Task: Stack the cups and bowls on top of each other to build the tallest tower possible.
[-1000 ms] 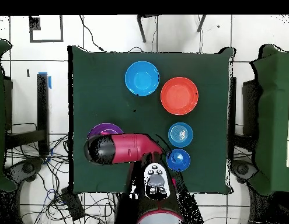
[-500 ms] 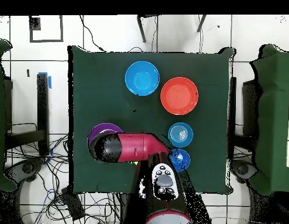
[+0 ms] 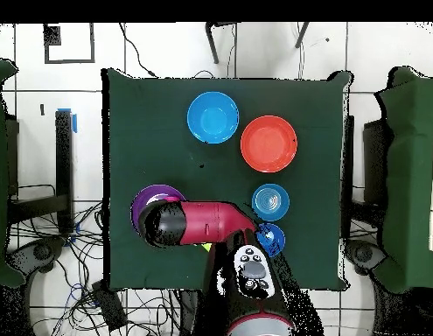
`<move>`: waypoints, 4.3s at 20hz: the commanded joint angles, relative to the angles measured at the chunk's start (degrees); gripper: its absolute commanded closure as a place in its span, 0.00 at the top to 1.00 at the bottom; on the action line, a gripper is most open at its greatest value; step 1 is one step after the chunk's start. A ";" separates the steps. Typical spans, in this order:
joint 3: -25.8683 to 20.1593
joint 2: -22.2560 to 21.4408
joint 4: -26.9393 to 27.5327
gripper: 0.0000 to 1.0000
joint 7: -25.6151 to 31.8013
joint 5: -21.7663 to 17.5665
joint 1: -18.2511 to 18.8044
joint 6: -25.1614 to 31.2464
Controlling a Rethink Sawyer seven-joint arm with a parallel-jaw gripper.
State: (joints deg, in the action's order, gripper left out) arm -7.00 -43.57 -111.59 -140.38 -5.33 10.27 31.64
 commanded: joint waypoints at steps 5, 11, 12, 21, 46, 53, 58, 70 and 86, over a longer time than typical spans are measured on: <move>-5.22 2.88 -1.90 1.00 2.79 -1.72 -0.62 4.14; -2.90 3.24 -0.63 1.00 2.83 -3.99 -1.71 4.74; -2.86 3.28 -0.67 1.00 2.94 -4.05 -1.65 4.79; -3.93 3.17 -1.58 1.00 5.70 -4.60 -0.40 6.81; -3.54 6.07 4.57 1.00 5.42 -8.55 -1.93 11.11; -3.88 7.46 6.01 1.00 6.49 -9.43 -1.79 12.57; -3.28 7.80 6.71 1.00 5.06 -10.83 -2.31 10.98; -6.55 8.23 5.87 1.00 4.70 -10.07 0.19 4.25; -11.27 8.65 3.92 1.00 4.36 -8.84 3.37 -2.31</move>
State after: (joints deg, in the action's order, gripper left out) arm -11.43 -37.88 -109.02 -140.38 -13.37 11.85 36.65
